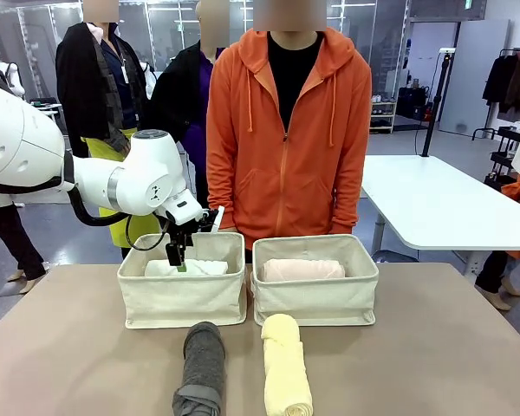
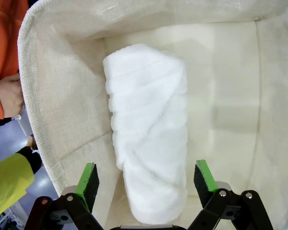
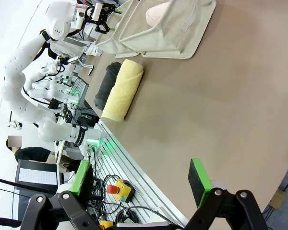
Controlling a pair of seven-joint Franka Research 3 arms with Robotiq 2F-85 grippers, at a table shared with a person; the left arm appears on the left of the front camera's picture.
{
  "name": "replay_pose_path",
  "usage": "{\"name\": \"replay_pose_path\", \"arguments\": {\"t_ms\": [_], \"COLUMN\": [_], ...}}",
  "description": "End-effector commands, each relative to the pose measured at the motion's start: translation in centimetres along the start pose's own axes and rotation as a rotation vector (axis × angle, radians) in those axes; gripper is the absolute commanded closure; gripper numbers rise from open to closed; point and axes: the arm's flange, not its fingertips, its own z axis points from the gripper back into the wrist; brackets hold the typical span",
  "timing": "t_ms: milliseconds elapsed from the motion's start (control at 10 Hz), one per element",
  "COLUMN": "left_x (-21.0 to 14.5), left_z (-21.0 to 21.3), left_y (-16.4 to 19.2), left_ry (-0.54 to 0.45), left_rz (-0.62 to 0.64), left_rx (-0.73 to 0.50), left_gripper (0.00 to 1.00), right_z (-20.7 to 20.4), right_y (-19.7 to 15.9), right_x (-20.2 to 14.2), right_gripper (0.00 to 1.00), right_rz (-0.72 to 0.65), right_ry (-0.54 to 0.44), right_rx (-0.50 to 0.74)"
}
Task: Divide the towels into two baskets.
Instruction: Pick up one hotel-folded towel from the bottom of the table and place it in the Fabric basket indicated by the person.
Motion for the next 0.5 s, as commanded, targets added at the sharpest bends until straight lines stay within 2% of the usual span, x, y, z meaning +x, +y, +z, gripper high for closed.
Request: {"name": "replay_pose_path", "arguments": {"t_ms": [0,100,200,400], "left_x": [-1.0,-2.2,-3.5,-6.6], "left_z": [2.4,4.7,7.4,11.6], "left_y": [0.5,0.0,-1.4,-4.4], "left_ry": [-0.023,-0.031,-0.08,-0.228], "left_rz": [0.061,0.108,0.194,0.296], "left_rx": [-0.025,-0.08,-0.162,-0.244], "left_gripper": [0.0,0.0,0.0,0.0], "right_z": [0.1,0.1,0.1,0.1], "right_y": [0.3,0.3,0.3,0.3], "right_x": [0.0,0.0,0.0,0.0], "right_gripper": [0.0,0.0,0.0,0.0], "right_rz": [-0.012,-0.012,-0.012,-0.012], "right_ry": [0.003,0.003,0.003,0.003], "right_rx": [-0.009,-0.009,-0.009,-0.009]}}
